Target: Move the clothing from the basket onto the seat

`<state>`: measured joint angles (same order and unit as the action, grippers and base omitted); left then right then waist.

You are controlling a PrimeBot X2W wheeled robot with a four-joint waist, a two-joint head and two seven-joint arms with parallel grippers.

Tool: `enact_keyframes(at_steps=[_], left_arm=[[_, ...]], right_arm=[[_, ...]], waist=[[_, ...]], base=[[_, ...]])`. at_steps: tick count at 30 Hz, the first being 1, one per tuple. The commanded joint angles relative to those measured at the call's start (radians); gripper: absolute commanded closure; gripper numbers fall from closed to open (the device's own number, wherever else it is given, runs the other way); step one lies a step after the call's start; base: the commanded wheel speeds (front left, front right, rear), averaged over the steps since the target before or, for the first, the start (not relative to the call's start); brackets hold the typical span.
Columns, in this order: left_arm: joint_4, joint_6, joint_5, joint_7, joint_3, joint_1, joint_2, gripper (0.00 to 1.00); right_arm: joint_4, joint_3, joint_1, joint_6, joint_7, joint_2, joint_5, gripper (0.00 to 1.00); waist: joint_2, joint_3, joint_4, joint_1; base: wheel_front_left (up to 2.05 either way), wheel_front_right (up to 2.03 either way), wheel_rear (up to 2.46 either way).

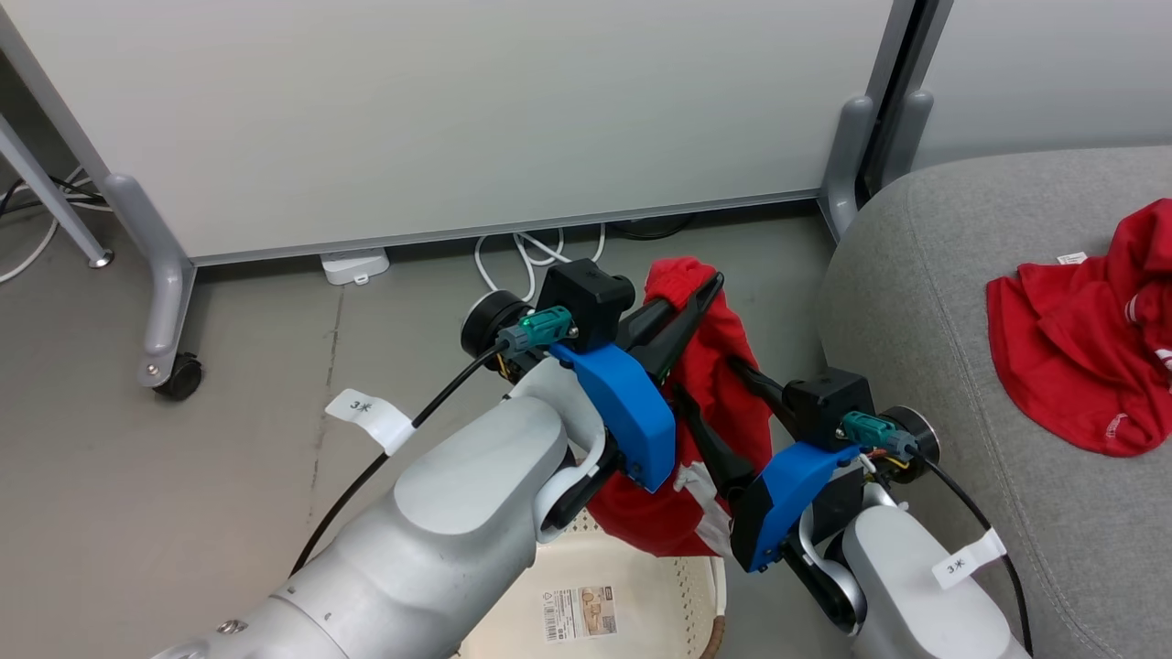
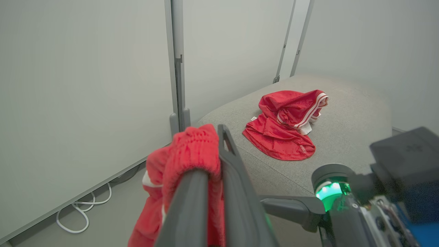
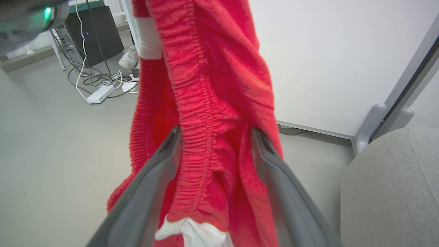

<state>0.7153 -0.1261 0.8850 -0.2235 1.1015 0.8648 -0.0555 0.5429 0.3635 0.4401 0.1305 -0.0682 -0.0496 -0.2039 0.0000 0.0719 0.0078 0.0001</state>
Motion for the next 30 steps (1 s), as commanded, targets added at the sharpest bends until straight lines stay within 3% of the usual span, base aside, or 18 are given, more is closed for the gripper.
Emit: enact_keyframes(at_steps=[1,14,15,16,17,18,28,29,30], left_arm=[[-0.005,-0.007,0.004,-0.008,0.004,0.022,0.001,1.00],[-0.027,-0.007,0.033,-0.006,0.040,0.016,0.004,1.00],[-0.027,-0.007,0.036,-0.007,0.043,0.014,0.004,1.00],[-0.026,-0.007,0.038,-0.007,0.045,0.013,0.004,1.00],[-0.024,-0.007,0.039,-0.008,0.047,0.012,0.004,1.00],[-0.023,-0.007,0.040,-0.008,0.049,0.011,0.005,1.00],[-0.007,-0.005,0.045,-0.014,0.058,0.006,0.005,1.00],[-0.006,-0.004,0.046,-0.014,0.058,0.005,0.005,0.96],[-0.005,-0.004,0.047,-0.014,0.059,0.005,0.005,0.81]], right_arm=[[0.030,0.002,0.029,0.000,-0.012,-0.001,-0.002,0.00],[0.230,0.064,0.134,0.000,-0.066,-0.001,-0.054,0.00],[0.243,0.065,0.139,0.000,-0.068,-0.001,-0.058,0.16],[0.254,0.066,0.143,0.000,-0.071,-0.001,-0.058,0.58],[0.264,0.068,0.146,0.000,-0.075,-0.001,-0.060,0.89],[0.272,0.070,0.149,0.000,-0.077,-0.001,-0.061,1.00],[0.326,0.075,0.163,0.000,-0.109,-0.001,-0.083,1.00],[0.329,0.075,0.164,0.000,-0.112,-0.001,-0.087,1.00],[0.332,0.074,0.165,0.000,-0.113,-0.001,-0.088,1.00]], waist=[[0.0000,0.000,0.005,-0.0001],[0.0000,-0.023,0.029,-0.0001],[0.0000,-0.025,0.030,-0.0001],[0.0000,-0.027,0.031,-0.0001],[0.0000,-0.029,0.030,-0.0001],[0.0000,-0.030,0.030,-0.0001],[0.0000,-0.043,0.014,-0.0001],[0.0000,-0.043,0.012,-0.0001],[0.0000,-0.043,0.011,-0.0001]], base=[[0.00,0.00,0.00],[0.00,0.00,0.00],[0.00,0.00,0.00],[0.00,0.00,0.00],[0.00,0.00,0.00],[0.00,0.00,0.00],[0.00,0.00,0.00],[0.00,0.00,0.00],[0.00,0.00,0.00]])
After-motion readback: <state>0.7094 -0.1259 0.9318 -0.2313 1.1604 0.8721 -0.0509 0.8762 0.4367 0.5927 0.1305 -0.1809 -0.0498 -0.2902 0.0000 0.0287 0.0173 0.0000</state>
